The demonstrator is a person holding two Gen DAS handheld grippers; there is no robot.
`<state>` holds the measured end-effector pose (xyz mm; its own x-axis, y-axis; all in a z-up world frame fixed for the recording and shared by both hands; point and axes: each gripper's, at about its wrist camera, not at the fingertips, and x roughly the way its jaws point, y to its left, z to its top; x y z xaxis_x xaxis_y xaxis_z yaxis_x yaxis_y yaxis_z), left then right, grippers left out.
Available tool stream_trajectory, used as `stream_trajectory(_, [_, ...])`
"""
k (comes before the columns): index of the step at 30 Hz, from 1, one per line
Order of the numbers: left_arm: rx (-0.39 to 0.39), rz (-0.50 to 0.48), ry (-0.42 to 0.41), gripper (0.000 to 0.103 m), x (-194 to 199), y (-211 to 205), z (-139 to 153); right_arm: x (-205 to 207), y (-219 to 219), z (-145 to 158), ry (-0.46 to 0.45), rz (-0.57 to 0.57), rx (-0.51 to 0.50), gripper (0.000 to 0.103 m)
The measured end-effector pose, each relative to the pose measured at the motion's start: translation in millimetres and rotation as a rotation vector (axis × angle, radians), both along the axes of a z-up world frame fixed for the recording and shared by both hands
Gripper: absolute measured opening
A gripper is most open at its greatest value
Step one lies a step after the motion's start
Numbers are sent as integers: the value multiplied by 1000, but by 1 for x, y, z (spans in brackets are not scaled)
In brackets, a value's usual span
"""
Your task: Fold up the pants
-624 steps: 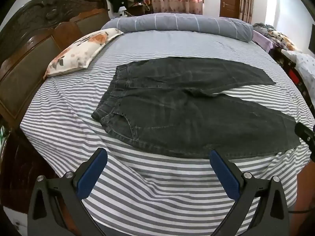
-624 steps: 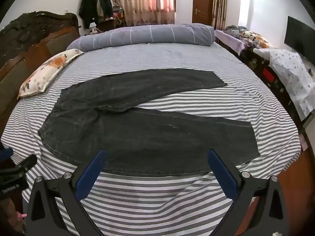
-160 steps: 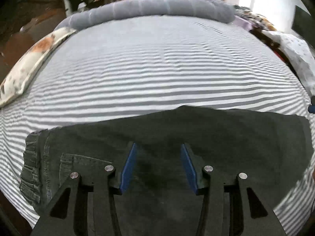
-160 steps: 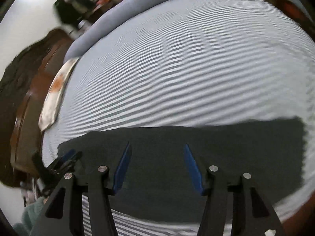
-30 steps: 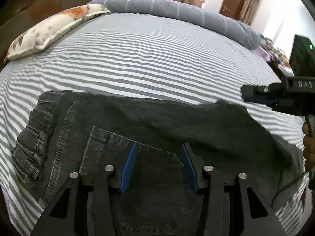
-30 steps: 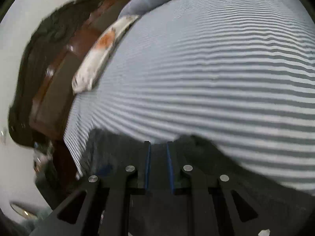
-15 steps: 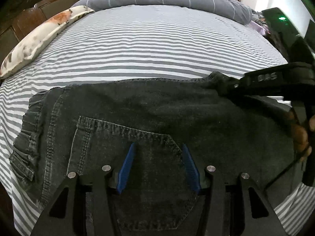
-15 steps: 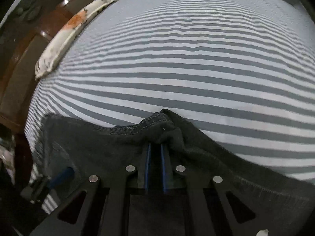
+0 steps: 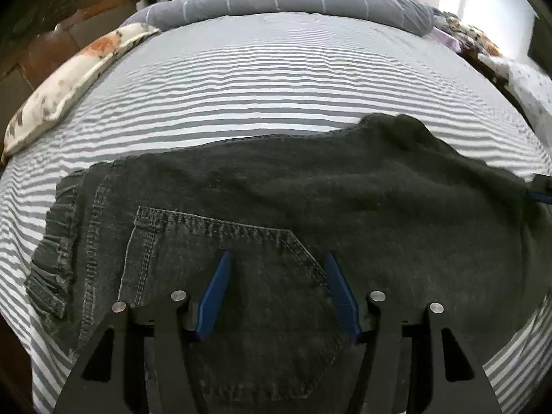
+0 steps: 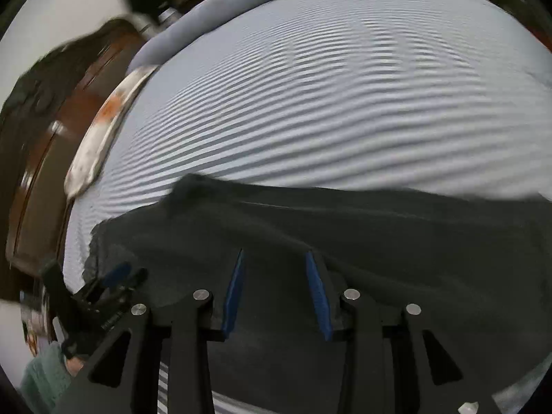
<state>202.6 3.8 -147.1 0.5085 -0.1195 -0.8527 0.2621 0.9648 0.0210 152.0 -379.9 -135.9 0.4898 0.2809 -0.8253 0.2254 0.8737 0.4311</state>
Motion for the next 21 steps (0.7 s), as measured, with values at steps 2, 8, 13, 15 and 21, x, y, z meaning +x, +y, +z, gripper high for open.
stream_trajectory(2, [3, -21, -2, 58, -5, -4, 1, -33, -45, -1, 11, -104, -4, 36])
stream_trajectory(8, [-16, -112, 33, 58, -22, -32, 4, -122, -150, -23, 75, -374, 3, 36])
stream_trajectory(13, [57, -224, 1, 64, -49, -80, 1, -173, -188, -53, 84, -494, 136, 36])
stream_trajectory(15, [9, -303, 76, 64, -60, -108, -2, -184, -190, -65, 74, -505, 205, 36])
stream_trajectory(21, [11, -489, 50, 64, -86, -190, 7, -202, -191, -94, 30, -527, 365, 36])
